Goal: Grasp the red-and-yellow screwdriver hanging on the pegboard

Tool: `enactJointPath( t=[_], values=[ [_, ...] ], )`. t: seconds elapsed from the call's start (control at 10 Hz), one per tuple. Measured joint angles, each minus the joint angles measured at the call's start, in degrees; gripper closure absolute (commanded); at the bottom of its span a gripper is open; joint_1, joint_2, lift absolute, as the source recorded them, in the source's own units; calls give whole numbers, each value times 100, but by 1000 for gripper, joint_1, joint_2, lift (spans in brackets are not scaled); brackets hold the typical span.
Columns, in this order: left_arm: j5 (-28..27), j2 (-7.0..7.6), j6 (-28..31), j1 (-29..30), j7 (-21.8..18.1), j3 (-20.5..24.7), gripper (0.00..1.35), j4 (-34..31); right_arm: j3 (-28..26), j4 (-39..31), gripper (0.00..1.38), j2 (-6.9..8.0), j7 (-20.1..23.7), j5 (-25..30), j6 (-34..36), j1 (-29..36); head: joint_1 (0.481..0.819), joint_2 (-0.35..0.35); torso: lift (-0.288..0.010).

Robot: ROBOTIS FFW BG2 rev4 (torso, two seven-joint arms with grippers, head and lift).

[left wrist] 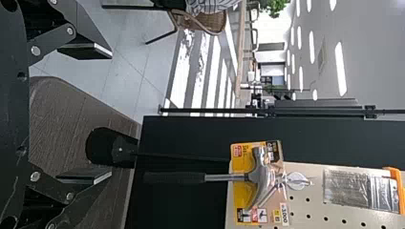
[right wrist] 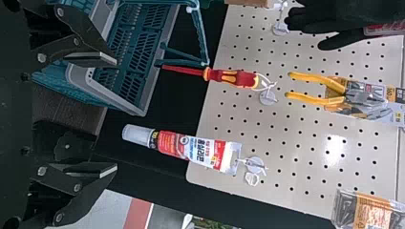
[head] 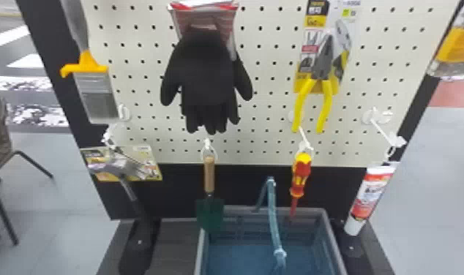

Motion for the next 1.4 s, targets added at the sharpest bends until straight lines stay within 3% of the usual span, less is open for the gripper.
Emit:
enactJointPath(
  t=[1.0, 1.4],
  values=[
    [-18, 9, 21, -43, -2, -17, 398, 0, 0, 3, 483, 0, 5, -111, 49, -87, 549, 0, -100],
    [-10, 24, 60, -61, -5, -21, 398, 1, 0, 150, 483, 0, 341, -326, 78, -432, 549, 0, -100]
  ],
)
